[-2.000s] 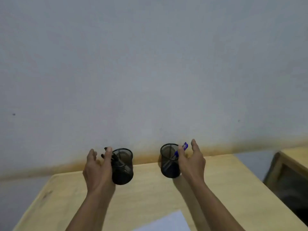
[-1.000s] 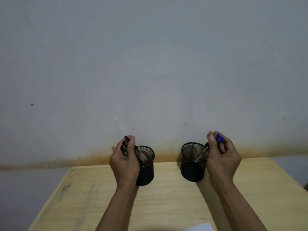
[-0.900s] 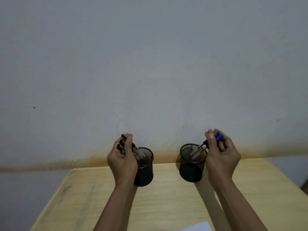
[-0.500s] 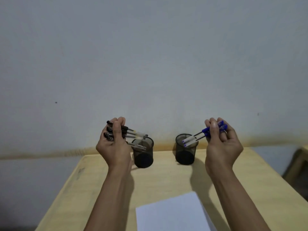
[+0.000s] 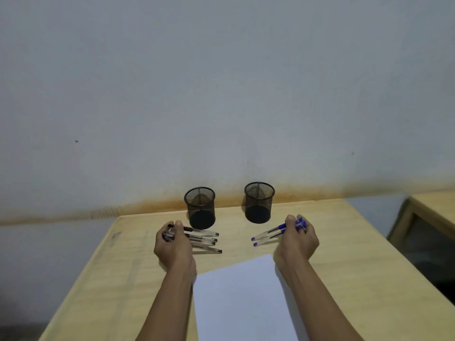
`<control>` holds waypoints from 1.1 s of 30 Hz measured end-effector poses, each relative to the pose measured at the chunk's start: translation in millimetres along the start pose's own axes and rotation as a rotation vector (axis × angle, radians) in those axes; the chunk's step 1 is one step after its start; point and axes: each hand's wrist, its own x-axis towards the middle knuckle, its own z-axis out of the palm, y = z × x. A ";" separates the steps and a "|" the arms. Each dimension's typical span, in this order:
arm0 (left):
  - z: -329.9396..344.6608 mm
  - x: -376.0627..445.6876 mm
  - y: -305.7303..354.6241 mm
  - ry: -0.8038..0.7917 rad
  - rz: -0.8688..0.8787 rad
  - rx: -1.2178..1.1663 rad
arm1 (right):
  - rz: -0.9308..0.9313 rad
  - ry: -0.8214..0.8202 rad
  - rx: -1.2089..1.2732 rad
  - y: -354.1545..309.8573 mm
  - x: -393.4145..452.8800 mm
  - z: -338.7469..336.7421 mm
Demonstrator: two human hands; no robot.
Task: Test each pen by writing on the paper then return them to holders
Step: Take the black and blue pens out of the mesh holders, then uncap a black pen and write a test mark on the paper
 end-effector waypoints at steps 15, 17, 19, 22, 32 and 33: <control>-72.7 -8.6 25.4 -0.316 0.411 0.633 | -0.356 -0.302 -0.439 -23.9 -40.9 -53.2; -95.2 -19.3 27.5 -0.365 0.411 0.662 | -0.409 -0.398 -0.487 -20.9 -52.1 -61.1; -119.3 -20.1 20.9 -0.378 0.476 0.807 | -0.446 -0.497 -0.548 -15.2 -62.5 -65.0; -147.4 -12.4 6.3 -0.375 0.569 1.134 | -0.508 -0.618 -0.686 -3.9 -75.7 -60.7; -163.5 -5.7 -3.3 -0.390 0.624 1.539 | -0.678 -0.910 -1.135 46.5 -125.2 24.1; -164.1 -5.1 -3.8 -0.388 0.630 1.553 | -0.718 -0.908 -1.195 48.9 -129.6 33.1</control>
